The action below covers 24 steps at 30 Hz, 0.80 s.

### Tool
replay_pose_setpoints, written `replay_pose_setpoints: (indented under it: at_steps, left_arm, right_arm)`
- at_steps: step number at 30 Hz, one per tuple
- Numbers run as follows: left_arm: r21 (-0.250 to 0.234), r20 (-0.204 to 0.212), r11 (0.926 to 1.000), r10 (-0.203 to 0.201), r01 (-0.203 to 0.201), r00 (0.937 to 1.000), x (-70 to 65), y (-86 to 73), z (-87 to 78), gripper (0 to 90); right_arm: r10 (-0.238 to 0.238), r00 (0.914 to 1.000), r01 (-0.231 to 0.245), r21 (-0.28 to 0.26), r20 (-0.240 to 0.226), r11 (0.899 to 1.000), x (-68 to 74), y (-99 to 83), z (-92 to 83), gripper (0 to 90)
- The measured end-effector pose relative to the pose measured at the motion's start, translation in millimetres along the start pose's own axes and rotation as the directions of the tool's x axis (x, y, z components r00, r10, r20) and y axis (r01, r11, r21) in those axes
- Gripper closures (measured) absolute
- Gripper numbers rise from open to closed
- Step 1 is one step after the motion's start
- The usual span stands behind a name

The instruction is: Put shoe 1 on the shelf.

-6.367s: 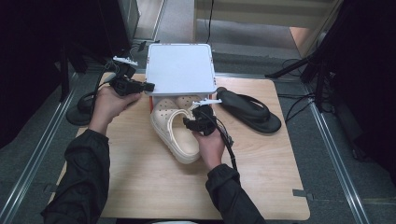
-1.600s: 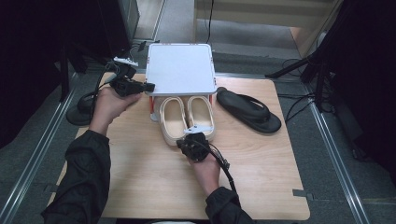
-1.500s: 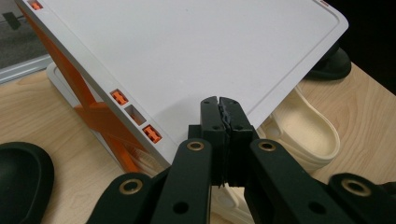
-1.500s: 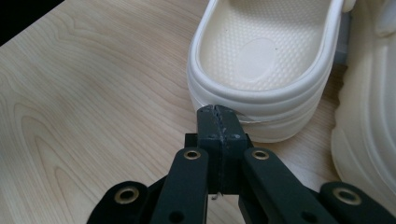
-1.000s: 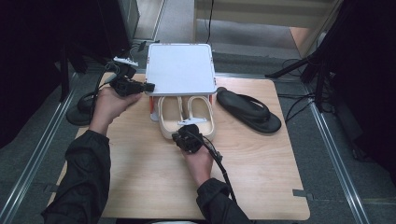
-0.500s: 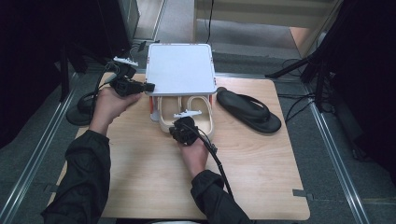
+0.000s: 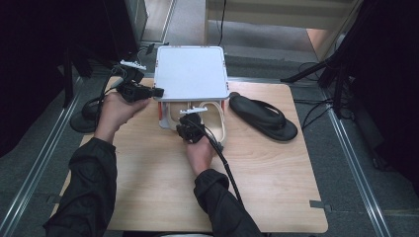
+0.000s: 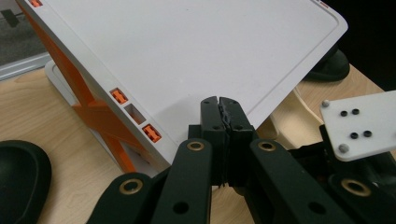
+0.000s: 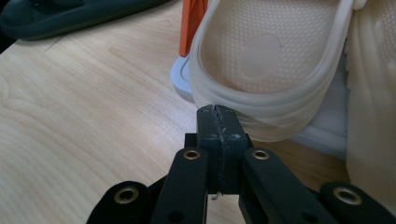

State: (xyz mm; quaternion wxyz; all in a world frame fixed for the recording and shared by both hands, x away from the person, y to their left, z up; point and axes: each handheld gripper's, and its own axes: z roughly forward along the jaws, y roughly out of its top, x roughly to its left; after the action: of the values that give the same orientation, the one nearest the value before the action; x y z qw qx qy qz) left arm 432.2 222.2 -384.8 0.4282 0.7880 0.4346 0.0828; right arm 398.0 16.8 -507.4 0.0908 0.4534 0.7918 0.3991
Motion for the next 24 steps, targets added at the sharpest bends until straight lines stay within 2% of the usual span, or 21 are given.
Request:
replay_pose_setpoints:
  at_steps: [5,9,15,24]
  left_arm:
    - [-0.002,-0.001,1.0,0.0,0.0,1.0,0.0,-0.1,0.1,89.8]
    - [-0.002,0.002,1.0,-0.001,0.001,1.0,0.8,-0.2,-0.1,89.8]
    - [-0.003,0.001,1.0,-0.002,0.002,1.0,0.5,-0.2,-0.1,89.7]
    - [-0.003,0.003,1.0,-0.002,0.002,1.0,1.3,-0.4,-0.3,89.6]
  right_arm:
    - [-0.001,1.0,0.001,-0.004,0.006,1.0,-0.5,3.1,5.3,90.0]
    - [-0.004,0.9999,0.004,-0.007,-0.011,1.0,0.6,2.5,2.7,90.0]
    - [-0.015,0.9989,0.014,-0.021,-0.043,1.0,3.3,-3.4,-13.4,90.0]
    - [-0.058,0.9943,0.056,-0.023,-0.089,0.998,3.9,-24.7,-49.2,90.0]
